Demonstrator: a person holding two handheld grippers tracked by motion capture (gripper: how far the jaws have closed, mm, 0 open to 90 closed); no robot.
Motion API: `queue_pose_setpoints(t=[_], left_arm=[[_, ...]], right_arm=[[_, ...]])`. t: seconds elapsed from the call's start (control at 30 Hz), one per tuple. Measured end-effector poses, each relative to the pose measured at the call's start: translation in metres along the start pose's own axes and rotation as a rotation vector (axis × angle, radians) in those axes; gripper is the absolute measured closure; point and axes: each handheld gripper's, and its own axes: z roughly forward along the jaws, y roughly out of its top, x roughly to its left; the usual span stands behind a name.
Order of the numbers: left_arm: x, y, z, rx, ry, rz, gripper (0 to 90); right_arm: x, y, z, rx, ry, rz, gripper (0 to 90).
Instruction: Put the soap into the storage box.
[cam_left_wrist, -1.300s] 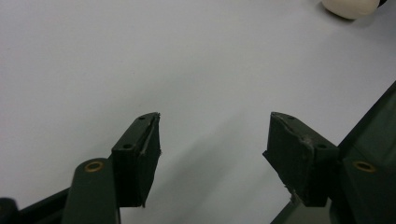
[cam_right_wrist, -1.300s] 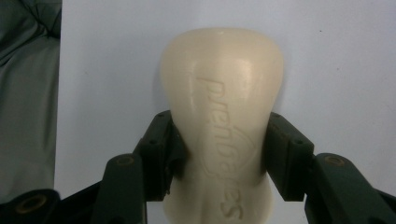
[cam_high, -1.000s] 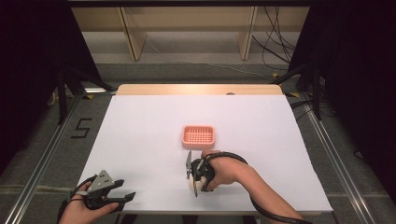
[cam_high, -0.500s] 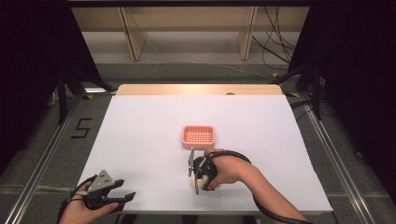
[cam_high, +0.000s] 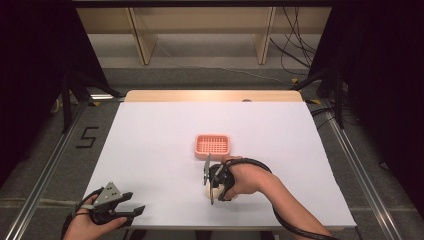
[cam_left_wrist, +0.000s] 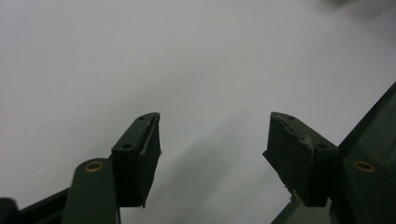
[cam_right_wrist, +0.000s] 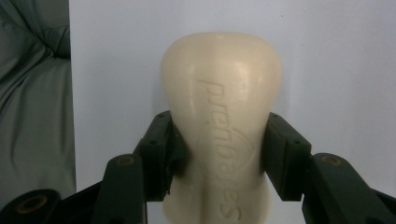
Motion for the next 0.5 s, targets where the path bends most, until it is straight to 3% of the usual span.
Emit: queue_pose_setpoints(t=[0.13, 0.23, 0.43, 0.47, 0.5], left_arm=[[0.0, 0.0, 0.0, 0.0, 0.0, 0.001, 34.6], [0.0007, 0.0002, -0.0007, 0.007, 0.001, 0.01, 34.6], [0.0006, 0.0001, -0.0007, 0.008, 0.001, 0.01, 34.6], [0.0006, 0.0001, -0.0007, 0.007, 0.001, 0.009, 34.6], [0.0006, 0.0001, -0.0007, 0.007, 0.001, 0.009, 34.5]], right_arm=[[-0.0012, -0.0004, -0.0047, 0.003, -0.004, 0.016, 50.4], [-0.0053, 0.0, -0.0041, -0.025, -0.023, -0.038, 50.4], [-0.0044, 0.0016, -0.0081, 0.002, -0.01, 0.012, 50.4], [-0.0074, 0.0019, -0.007, -0.02, -0.017, -0.036, 50.4], [-0.0089, 0.0011, -0.0068, -0.025, -0.022, -0.052, 50.4]])
